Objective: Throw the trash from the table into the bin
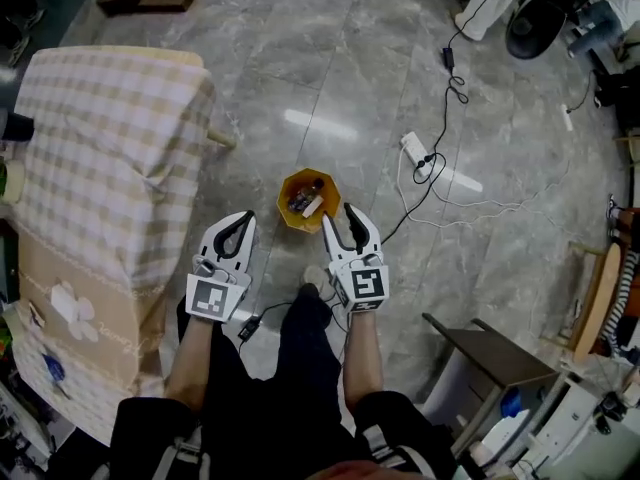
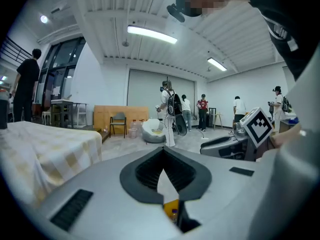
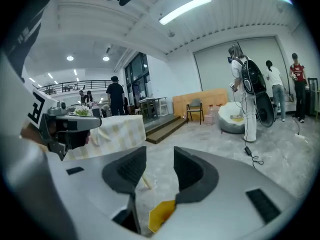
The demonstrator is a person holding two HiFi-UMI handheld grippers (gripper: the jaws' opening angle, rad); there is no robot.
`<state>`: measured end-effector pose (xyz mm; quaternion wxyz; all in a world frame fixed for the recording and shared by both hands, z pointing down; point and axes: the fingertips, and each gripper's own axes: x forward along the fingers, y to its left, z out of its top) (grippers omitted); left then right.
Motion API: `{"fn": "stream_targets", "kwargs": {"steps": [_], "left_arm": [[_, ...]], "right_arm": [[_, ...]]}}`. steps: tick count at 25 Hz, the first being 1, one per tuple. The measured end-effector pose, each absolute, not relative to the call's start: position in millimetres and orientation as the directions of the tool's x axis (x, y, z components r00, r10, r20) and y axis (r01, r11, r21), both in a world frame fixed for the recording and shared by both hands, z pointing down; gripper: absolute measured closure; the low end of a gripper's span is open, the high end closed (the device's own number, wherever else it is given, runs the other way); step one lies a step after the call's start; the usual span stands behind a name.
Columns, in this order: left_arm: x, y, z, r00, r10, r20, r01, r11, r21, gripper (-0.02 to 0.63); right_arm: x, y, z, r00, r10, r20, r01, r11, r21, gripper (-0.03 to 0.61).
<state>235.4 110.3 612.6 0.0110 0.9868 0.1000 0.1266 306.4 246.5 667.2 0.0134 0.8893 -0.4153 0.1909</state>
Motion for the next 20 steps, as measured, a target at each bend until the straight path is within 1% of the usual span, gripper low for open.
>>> {"fn": "stream_targets", "kwargs": {"steps": [3,5,7,11,15,20], "left_arm": [[231.4,109.6,570.2,0.952,0.198,0.233,0.195,-0.980,0.037,0.611],[228.5,111.6,543.7,0.954,0.199,0.225,0.196,-0.980,0.036,0.611],[224.8,114.1,518.4,0.955,0.197,0.221,0.193,-0.980,0.038,0.611],[220.6,119.8,476.6,0.955,0.207,0.214,0.206,-0.978,0.029,0.611],[218.5,127.9,445.3,0.953,0.224,0.206,0.218,-0.974,0.051,0.611],[220.4,135.4,431.0,0.946,0.251,0.204,0.243,-0.968,0.061,0.611]], "right_arm": [[305.1,240.3,618.5,0.583,-0.746,0.321,-0.753,-0.645,-0.131,0.425],[303.6,237.7,588.5,0.586,-0.752,0.301,-0.758,-0.640,-0.122,0.450],[300.5,237.1,560.8,0.589,-0.756,0.287,-0.762,-0.637,-0.114,0.488],[296.8,237.9,514.9,0.590,-0.759,0.276,-0.768,-0.633,-0.100,0.531],[289.7,240.5,482.7,0.585,-0.764,0.271,-0.767,-0.630,-0.121,0.551],[288.6,240.4,451.9,0.590,-0.769,0.246,-0.771,-0.628,-0.111,0.569]]}}
